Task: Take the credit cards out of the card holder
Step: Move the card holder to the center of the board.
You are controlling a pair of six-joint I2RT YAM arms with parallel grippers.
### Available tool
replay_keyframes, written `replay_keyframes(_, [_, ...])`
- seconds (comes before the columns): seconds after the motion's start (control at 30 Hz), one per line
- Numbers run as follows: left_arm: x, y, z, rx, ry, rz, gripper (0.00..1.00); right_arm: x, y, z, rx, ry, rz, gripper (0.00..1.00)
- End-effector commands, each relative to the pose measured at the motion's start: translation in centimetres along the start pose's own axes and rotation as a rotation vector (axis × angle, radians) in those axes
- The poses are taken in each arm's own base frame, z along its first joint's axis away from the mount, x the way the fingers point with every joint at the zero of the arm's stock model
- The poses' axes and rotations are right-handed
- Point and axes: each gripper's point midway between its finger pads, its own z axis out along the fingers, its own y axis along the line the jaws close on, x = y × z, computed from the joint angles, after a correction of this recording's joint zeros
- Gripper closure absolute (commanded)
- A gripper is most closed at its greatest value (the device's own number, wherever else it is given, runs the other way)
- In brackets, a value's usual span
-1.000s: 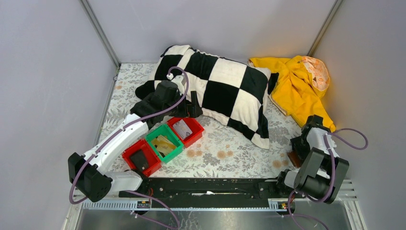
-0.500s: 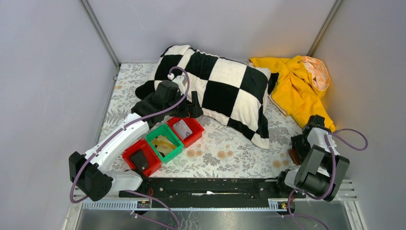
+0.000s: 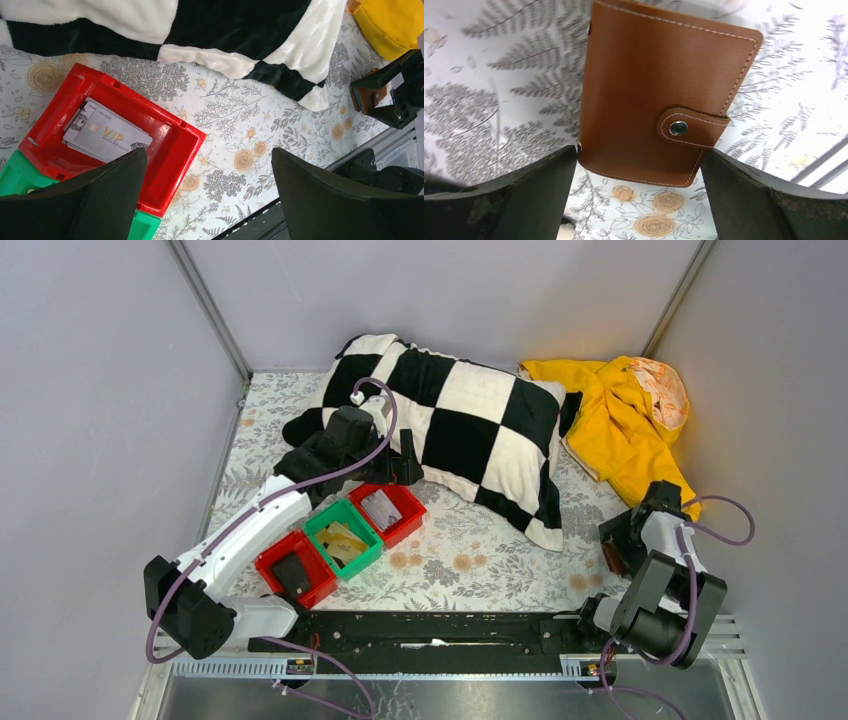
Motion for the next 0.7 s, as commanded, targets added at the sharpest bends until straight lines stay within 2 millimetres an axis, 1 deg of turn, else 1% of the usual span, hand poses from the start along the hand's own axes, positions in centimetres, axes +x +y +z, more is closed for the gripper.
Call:
replay_keyframes(0.0, [-2.7,-1.3,-1.2,0.027,-0.087,0.027,0.01,3.0,5.2,0.4,-0.28,0.15,-0.074,0.0])
replay_keyframes(0.07, [-2.7,-1.2,-1.2,0.023,-0.088,0.027,0.01,2.9,5.6,0.3,-0.258,0.13,-0.122,0.0])
replay_keyframes(0.17, [-2.1,-0.3,-0.7,-0.008,-0.082,0.021,0.01,3.1,5.5,0.5,-0.154,0.096,-0.187,0.0])
replay_keyframes(0.27, [-1.3,0.2,-0.2,-0.019,-0.063,0.02,0.01,3.0,4.8,1.1,-0.053,0.081,-0.211,0.0])
replay_keyframes(0.33, [-0.8,0.4,0.0,-0.018,-0.057,0.017,0.01,3.0,4.7,1.5,-0.022,0.095,-0.228,0.0])
replay_keyframes(0.43, [-0.5,0.5,-0.1,-0.014,-0.06,0.018,0.01,2.3,4.9,1.7,-0.003,0.086,-0.247,0.0])
replay_keyframes(0.53, [-0.6,0.4,-0.6,-0.009,-0.073,0.025,0.01,1.0,5.4,0.9,-0.016,0.026,-0.246,0.0])
replay_keyframes(0.67, [-0.6,0.3,-1.3,0.002,-0.087,0.025,0.01,-0.9,6.4,-2.0,-0.101,-0.083,-0.217,0.0])
